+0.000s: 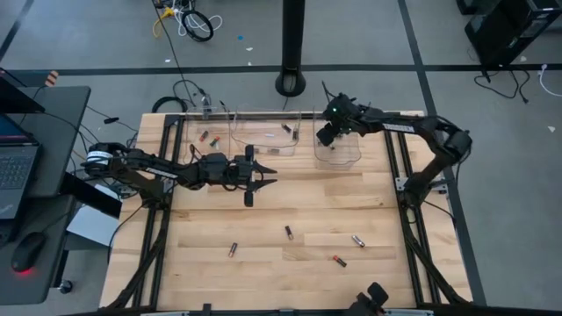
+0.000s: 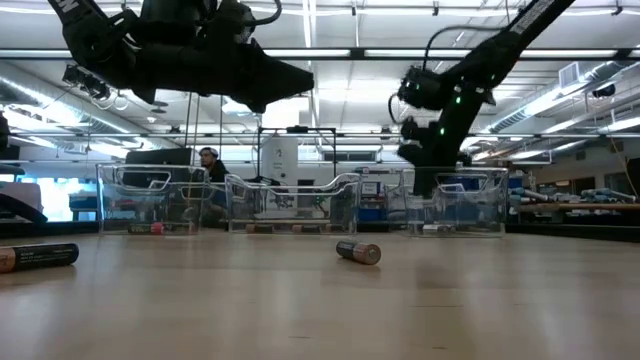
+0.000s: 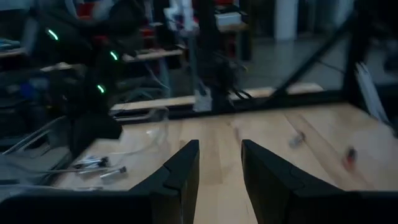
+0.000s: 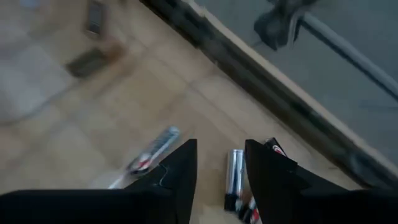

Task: Sort batteries
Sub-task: Put the black battery into the right transparent bin

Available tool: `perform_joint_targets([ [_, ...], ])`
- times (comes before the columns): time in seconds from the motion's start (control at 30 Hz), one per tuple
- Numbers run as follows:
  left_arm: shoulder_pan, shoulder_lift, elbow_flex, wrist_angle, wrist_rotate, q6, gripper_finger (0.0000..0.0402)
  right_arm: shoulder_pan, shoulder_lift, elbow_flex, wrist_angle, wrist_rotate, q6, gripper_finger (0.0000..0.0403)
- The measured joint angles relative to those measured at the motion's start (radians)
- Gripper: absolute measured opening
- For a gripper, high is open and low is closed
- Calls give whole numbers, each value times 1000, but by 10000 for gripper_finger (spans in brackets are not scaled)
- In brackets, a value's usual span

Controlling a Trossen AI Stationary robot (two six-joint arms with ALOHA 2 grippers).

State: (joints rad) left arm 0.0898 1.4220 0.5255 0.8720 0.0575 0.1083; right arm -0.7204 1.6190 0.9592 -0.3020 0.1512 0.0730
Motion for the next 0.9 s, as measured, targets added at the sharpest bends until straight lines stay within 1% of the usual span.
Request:
perform_joint_targets([
  [0.07, 0, 0, 1, -48, 65, 33, 127, 24, -61, 0, -38, 4, -2, 144],
  [0.17, -2, 0, 40, -226, 161, 48, 126, 77, -158, 0, -111, 7, -9, 136],
  [0.23, -11, 4, 84, -367, 176, 84, 126, 127, -220, 0, -152, 11, 2, 130],
  [0.33, -35, 30, 148, -532, 179, 174, 126, 213, -298, 0, -207, 31, 31, 126],
  [0.5, -61, 115, 283, -752, 273, 305, 126, 370, -384, 0, -273, 118, 87, 128],
  [0.63, -72, 222, 374, -849, 349, 393, 126, 480, -416, 0, -303, 203, 120, 127],
  [0.7, -74, 276, 418, -874, 357, 436, 126, 521, -425, 0, -303, 230, 129, 128],
  [0.8, -73, 353, 472, -923, 356, 491, 126, 562, -428, 0, -304, 249, 134, 130],
  [0.9, -81, 413, 527, -948, 389, 522, 126, 578, -428, 0, -311, 252, 134, 129],
])
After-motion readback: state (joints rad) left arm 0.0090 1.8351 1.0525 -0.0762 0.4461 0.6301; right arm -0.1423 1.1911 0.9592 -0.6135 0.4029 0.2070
